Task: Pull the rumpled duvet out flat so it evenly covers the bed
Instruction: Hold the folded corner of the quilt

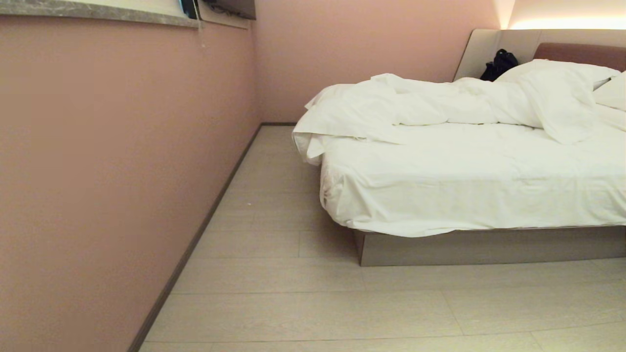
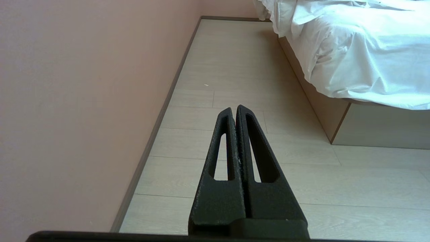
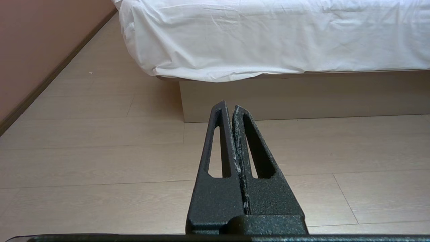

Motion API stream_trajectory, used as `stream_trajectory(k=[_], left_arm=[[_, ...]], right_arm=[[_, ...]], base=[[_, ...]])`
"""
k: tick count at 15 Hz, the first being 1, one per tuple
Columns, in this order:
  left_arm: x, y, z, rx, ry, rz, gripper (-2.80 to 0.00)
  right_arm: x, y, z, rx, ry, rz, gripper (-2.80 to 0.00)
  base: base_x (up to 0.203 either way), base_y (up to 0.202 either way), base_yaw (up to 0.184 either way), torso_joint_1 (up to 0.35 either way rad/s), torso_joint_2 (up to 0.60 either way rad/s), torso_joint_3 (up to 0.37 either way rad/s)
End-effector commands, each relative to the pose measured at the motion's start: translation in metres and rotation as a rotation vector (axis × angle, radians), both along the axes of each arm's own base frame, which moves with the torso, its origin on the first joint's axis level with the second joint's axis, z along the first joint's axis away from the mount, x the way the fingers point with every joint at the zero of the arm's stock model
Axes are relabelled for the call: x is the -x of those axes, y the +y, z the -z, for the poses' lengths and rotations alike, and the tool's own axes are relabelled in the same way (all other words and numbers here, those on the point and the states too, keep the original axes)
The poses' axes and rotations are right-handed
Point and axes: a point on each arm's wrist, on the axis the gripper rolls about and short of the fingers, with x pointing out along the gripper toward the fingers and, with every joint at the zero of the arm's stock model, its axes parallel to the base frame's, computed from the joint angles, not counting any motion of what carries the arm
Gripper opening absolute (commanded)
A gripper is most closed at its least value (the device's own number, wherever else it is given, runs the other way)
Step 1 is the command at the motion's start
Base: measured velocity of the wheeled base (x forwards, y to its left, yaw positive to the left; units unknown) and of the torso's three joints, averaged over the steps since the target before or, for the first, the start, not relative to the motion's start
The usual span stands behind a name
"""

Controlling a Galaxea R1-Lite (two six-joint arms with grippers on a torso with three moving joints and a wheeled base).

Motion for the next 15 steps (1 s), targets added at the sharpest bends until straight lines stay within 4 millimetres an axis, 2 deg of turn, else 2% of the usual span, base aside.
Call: stream_trajectory(k=[1,15], left_arm=[[0.0000,0.0000,-0.0001,0.004,-0.001,0.000,-2.80],[0.0000,0.0000,-0.0001,0.002,-0.001,0.002,-2.80]], right_arm=[[0.0000,0.0000,-0.0001,0.001,-0.001,0.000,-2.80],[0.0000,0.0000,-0.0001,0.003,-0.001,0.000,-2.80]], base=[[0.000,0.000,0.000,0.000,0.00,0.000],[0.000,0.000,0.000,0.000,0.00,0.000]])
